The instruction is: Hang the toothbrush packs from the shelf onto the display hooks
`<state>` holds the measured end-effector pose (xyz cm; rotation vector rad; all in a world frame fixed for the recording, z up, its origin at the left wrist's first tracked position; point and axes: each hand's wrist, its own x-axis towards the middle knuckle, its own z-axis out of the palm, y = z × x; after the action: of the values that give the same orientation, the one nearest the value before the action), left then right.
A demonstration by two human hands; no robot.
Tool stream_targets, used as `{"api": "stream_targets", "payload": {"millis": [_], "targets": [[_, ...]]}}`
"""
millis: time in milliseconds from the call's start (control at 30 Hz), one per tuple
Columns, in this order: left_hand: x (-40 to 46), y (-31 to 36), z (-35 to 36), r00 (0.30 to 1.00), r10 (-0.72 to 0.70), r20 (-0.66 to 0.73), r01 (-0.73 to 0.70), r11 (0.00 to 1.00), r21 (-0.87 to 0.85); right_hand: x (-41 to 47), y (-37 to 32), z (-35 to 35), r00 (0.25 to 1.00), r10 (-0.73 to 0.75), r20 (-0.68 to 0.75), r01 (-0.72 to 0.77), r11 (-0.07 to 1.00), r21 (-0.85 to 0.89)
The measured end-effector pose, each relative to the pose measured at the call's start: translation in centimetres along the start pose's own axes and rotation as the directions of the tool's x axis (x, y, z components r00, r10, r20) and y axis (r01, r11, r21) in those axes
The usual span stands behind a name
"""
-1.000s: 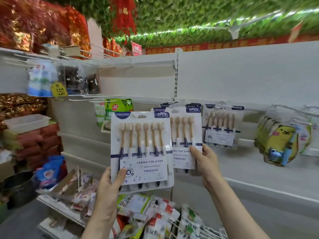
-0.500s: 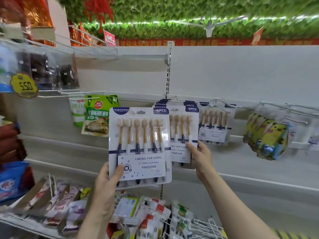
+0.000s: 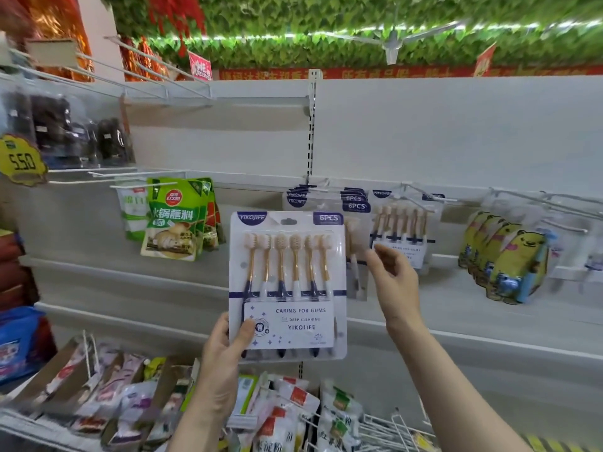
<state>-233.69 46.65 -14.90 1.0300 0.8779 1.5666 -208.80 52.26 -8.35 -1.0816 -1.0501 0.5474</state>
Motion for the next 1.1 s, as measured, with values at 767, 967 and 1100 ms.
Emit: {"api": "stream_targets", "payload": {"millis": [767, 967, 1100], "targets": [[5.9, -1.6, 4.1, 0.996, 0.021, 0.091, -0.035, 0.987, 0.16, 3.8, -3.4, 0.8, 0.989, 0.002, 0.15, 0.001, 1.0, -0.019], [8.5, -2.5, 4.0, 0.998, 0.015, 0.068, -0.028, 0.981, 0.194, 5.2, -2.9, 1.6, 0.989, 0.003, 0.147, 0.01, 0.996, -0.085], [10.2, -3.6, 3.9, 0.996, 0.004, 0.084, -0.022, 0.977, 0.213, 6.1, -2.3, 1.9, 0.989, 0.022, 0.143, -0.003, 0.992, -0.13]]}}
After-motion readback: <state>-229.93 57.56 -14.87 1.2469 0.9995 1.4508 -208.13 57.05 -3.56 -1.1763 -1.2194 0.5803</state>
